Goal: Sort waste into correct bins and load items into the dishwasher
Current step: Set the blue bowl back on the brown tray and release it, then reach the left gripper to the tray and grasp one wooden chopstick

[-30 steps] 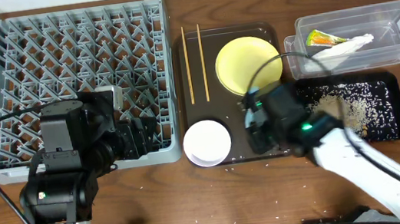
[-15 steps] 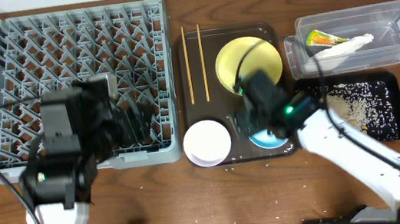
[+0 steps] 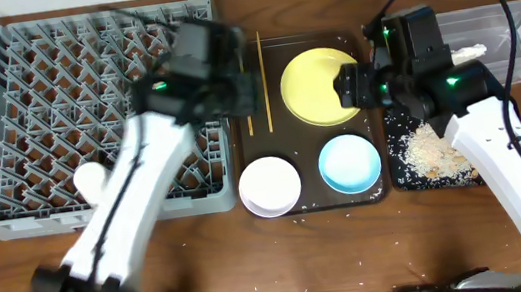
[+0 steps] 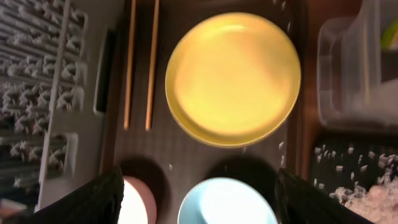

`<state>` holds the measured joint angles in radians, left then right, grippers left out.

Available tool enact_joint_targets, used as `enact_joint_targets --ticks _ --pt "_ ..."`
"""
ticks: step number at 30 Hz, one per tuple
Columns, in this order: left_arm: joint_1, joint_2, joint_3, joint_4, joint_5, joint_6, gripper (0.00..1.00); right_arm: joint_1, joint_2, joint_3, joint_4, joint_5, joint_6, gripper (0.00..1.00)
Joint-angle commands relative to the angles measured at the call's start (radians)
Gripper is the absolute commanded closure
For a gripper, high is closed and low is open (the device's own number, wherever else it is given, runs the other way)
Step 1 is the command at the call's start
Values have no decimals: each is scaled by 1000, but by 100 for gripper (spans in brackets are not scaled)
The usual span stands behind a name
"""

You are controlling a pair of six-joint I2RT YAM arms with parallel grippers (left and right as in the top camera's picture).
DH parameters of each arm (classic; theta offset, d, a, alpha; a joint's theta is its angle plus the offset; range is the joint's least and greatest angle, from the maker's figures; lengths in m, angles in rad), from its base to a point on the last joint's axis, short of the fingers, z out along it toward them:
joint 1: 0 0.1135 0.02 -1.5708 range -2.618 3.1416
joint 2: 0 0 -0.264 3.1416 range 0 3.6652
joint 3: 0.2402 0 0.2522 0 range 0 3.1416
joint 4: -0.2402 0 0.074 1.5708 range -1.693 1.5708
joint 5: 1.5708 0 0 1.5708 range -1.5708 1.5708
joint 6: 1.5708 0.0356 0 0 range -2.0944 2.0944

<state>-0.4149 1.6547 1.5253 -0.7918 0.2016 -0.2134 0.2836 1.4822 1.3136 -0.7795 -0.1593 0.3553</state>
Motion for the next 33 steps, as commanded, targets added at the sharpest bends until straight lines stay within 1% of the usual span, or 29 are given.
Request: enact_joint_targets --ticks 1,3,5,7,14,16,18,21,23,25,28,30,33 --pt "-50 98 19 85 -66 -9 33 0 -10 8 -28 -27 -2 22" --pt "-64 147 19 135 -93 -9 33 3 -10 8 -29 -25 -2 21" --pt "-74 202 19 177 -151 -9 33 5 -10 8 -28 -25 -1 20" --pt "-75 251 19 209 -190 -9 33 5 -10 8 -29 -25 -1 15" --pt "-73 392 19 311 -199 -9 34 5 -10 8 -50 -25 -1 13" --pt "-73 419 19 343 -199 -9 37 6 -10 7 -54 -25 -1 12" --pt "-73 442 19 370 -201 -9 38 6 -10 7 -58 -25 -1 13" --pt "-73 472 19 396 -253 -9 44 6 -10 7 -66 -25 -1 12" --pt "-73 489 19 410 -273 -10 44 6 -10 7 -71 -25 -1 13" --pt "-73 503 19 419 -282 -10 49 6 -10 7 -75 -25 -1 13" --pt "-73 513 19 424 -282 -11 53 6 -10 7 -77 -25 -1 13" --pt "-73 517 14 439 -282 -23 59 6 -10 7 -77 -25 -1 14" --pt "-73 517 4 473 -282 -25 58 6 -10 7 -77 -25 -1 15"
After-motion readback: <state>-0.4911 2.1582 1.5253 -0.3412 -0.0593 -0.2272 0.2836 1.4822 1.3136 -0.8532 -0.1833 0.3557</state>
